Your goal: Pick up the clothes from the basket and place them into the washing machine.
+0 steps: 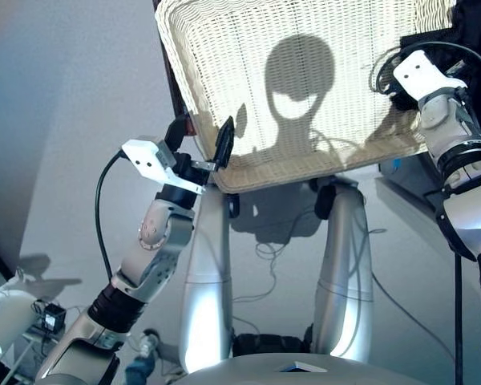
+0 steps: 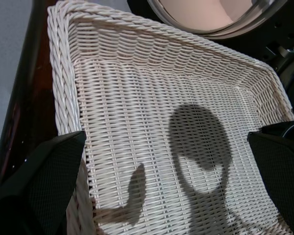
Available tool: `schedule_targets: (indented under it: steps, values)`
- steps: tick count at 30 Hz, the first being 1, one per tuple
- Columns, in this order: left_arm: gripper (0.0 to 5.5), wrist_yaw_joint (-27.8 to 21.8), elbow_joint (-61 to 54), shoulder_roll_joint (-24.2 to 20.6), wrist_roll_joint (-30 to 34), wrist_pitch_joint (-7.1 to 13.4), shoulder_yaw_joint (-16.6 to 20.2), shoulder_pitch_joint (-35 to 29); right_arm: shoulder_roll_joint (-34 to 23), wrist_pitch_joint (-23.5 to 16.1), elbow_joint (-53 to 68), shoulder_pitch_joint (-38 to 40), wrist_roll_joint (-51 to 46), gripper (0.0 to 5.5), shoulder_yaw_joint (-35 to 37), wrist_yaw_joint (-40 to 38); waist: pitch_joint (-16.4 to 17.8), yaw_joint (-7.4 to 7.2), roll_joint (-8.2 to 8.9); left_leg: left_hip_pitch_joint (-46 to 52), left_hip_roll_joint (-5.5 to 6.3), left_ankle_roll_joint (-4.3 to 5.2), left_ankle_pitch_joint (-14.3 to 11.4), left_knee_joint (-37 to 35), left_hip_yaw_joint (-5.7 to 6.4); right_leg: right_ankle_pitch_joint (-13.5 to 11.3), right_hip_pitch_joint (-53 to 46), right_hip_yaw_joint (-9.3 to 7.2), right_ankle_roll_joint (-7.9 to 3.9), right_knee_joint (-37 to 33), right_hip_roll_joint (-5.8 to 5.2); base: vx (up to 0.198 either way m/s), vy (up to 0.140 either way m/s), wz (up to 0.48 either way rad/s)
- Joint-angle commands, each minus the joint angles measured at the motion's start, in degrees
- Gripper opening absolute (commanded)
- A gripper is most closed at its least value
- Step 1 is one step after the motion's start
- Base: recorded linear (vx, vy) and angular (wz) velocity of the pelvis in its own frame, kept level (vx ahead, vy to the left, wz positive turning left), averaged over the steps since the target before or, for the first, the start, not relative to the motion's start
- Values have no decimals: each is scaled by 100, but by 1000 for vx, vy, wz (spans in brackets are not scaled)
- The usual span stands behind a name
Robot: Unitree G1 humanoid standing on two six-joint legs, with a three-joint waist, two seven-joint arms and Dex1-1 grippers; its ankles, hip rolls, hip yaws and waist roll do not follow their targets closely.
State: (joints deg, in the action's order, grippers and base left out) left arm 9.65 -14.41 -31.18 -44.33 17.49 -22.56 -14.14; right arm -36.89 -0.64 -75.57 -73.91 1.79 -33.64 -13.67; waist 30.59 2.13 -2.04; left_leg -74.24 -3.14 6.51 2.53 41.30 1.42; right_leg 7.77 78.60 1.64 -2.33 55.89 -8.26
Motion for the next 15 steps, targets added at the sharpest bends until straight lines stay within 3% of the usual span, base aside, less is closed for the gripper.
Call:
schedule_targets:
  steps: [1,8,11,15]
  values:
    - [550,-8,-828,87,-22,348,237,308,-323,-140,387,-69,518,0,-679,-178,-80,-92,-343,-96,-41,-227,-823,896,-372,-241,-20,-158,-189,-142,131,0,0,0]
    - [550,118,-947,-44,9,363,524,498,-461,-380,2716,662,274,0,-111,-442,-80,-282,-130,-183,-45,-255,-897,1048,-387,-215,49,-126,-183,-52,205,5,1,-74]
    - [550,154,-970,-83,23,357,609,568,-524,-393,3321,1017,315,0,210,-513,-80,-333,-62,-183,-50,-262,-908,1067,-384,-199,58,-109,-181,-26,207,17,-7,297]
    - [550,187,-983,-169,12,396,710,637,-510,-512,4173,1864,387,0,890,-644,-80,-427,-17,-224,-43,-275,-926,1127,-383,-181,90,-90,-183,26,219,0,0,0]
